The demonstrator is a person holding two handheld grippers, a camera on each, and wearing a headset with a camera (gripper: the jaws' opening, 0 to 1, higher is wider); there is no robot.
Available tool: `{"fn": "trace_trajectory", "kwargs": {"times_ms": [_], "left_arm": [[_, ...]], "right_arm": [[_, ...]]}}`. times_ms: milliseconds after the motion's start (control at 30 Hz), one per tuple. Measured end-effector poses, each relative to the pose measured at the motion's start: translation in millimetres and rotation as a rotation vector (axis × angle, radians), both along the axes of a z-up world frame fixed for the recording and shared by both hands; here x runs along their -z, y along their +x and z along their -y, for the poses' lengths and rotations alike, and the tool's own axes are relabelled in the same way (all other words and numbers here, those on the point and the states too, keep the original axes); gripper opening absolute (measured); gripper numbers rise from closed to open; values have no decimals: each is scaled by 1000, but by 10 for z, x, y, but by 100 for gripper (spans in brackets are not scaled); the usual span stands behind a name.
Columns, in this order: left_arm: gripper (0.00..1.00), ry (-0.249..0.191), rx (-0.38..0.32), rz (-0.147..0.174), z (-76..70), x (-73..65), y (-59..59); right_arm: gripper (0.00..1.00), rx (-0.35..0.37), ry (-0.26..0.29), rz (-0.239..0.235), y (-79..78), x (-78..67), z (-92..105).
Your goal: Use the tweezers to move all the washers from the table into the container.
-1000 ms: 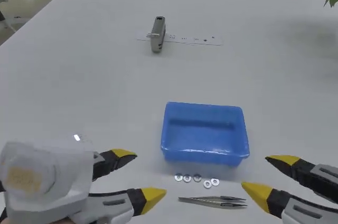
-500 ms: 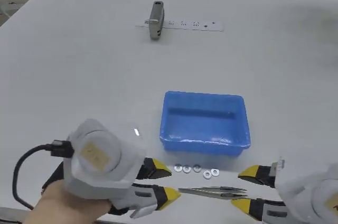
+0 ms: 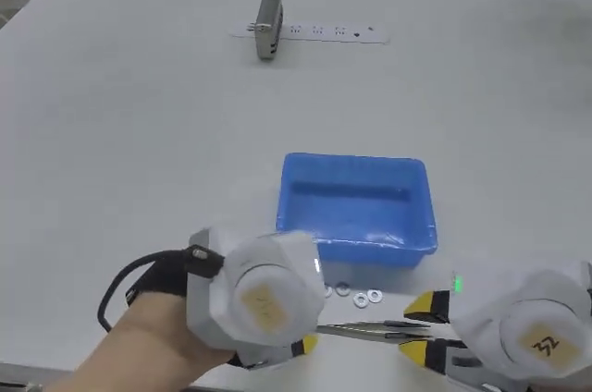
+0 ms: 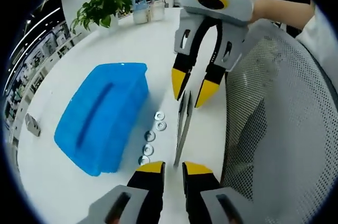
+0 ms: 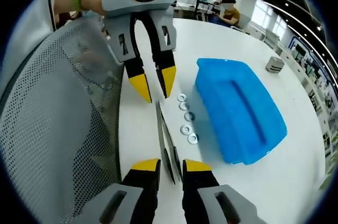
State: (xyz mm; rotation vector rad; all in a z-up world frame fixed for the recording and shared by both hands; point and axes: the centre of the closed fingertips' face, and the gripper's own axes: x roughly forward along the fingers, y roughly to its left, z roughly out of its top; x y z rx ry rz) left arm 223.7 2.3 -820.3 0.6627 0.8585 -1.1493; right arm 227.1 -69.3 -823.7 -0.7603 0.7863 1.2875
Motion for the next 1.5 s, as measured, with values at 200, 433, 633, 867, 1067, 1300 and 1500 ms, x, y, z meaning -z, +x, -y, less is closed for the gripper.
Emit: {"fn": "trace_trajectory", "kwargs": {"times_ms": [200,433,633,867,1067,1300,1500], "left_arm": [[4,21,54,-6,50,61,-3],[0,33,95,-2,66,95,-9],[0,11,111,32,70,-101,-28],[0,-37,109,80,83,-501,-49],[0,-60,132,104,153,-735,-86],[0,-197,119,62,361,-995,-101],[0,-192,129,71,392,-1002,-70]], "right_arm": [[12,-13,0,-3,19,16,-24],[13,-14,15,-4,31,10,-51],[16,17,73,-20,25,-9,-100],[18,47,171,-17,25,-153,-202],[19,75,263,-29,85,-317,-274],[12,-16,310,-64,-38,-404,-399],[6,-33,299,-72,-45,-391,-399]]}}
